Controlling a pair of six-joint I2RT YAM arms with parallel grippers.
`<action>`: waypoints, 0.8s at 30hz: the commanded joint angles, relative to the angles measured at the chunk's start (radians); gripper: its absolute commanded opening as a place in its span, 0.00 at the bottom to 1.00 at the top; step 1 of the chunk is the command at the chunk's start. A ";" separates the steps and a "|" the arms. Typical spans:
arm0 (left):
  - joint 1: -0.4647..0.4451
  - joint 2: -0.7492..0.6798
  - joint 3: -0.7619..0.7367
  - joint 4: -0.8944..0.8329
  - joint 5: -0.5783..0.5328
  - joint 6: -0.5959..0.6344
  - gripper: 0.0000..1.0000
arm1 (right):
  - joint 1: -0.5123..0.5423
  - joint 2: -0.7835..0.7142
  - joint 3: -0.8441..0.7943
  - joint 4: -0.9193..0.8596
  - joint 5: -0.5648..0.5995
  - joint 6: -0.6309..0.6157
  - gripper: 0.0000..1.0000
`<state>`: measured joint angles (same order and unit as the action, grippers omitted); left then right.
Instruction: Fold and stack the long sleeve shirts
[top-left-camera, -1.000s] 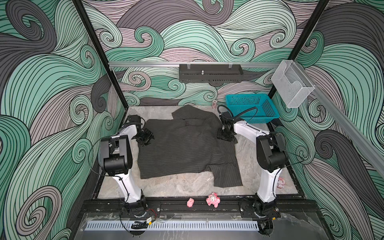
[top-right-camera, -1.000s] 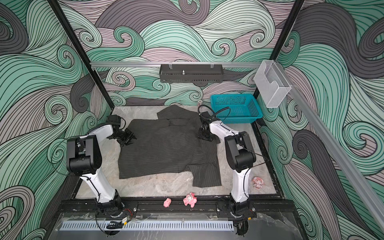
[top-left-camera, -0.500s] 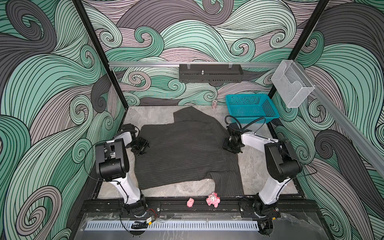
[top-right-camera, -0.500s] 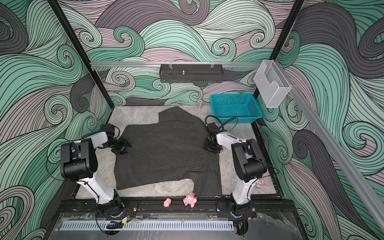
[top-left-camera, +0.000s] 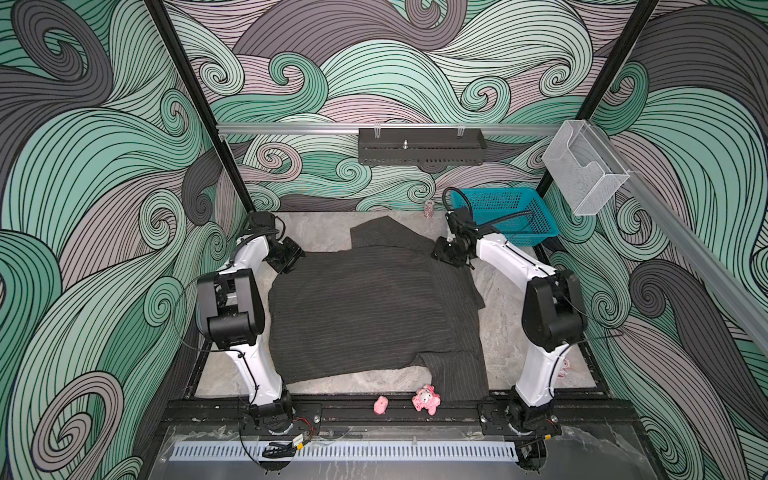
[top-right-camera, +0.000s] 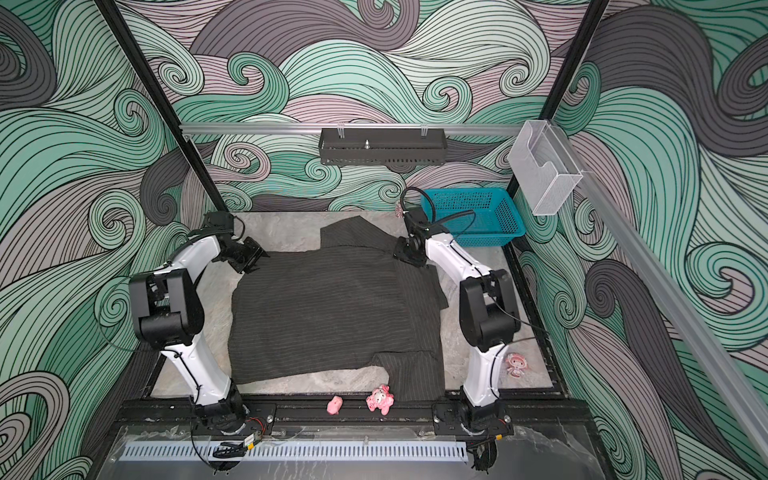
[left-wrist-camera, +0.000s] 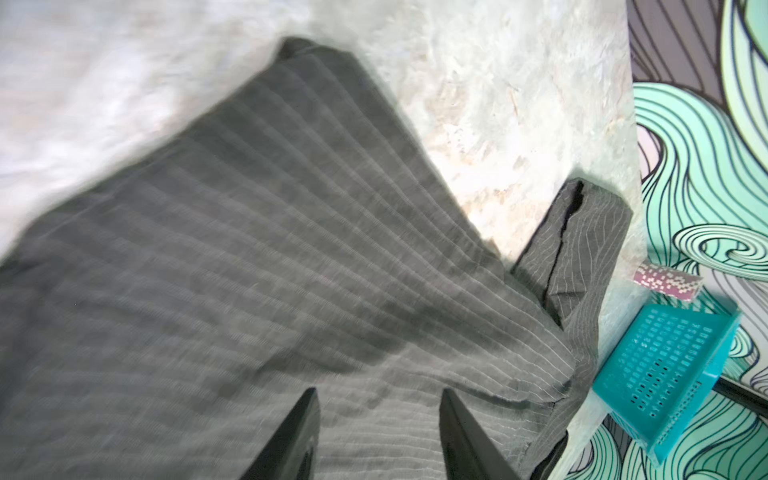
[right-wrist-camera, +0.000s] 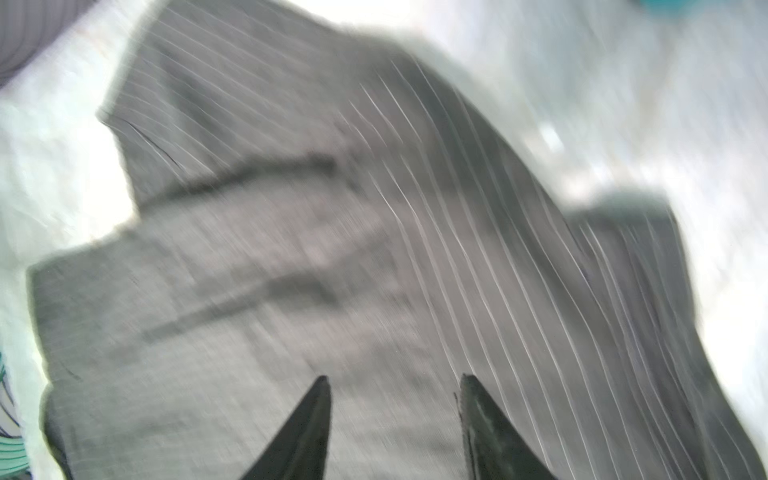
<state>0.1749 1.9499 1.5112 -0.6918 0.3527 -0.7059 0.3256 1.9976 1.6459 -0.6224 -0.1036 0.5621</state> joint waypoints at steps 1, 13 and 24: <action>0.002 0.108 0.053 -0.064 -0.006 -0.015 0.47 | 0.003 0.167 0.147 -0.098 -0.032 -0.028 0.46; 0.050 0.272 0.157 -0.146 -0.096 -0.020 0.46 | -0.062 0.329 0.202 -0.154 0.039 0.031 0.43; 0.086 0.306 0.233 -0.174 -0.028 0.025 0.46 | -0.100 0.248 0.115 -0.148 0.006 -0.027 0.42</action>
<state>0.2768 2.2124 1.7061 -0.8185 0.3187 -0.7055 0.2214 2.2692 1.7844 -0.7174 -0.1062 0.5556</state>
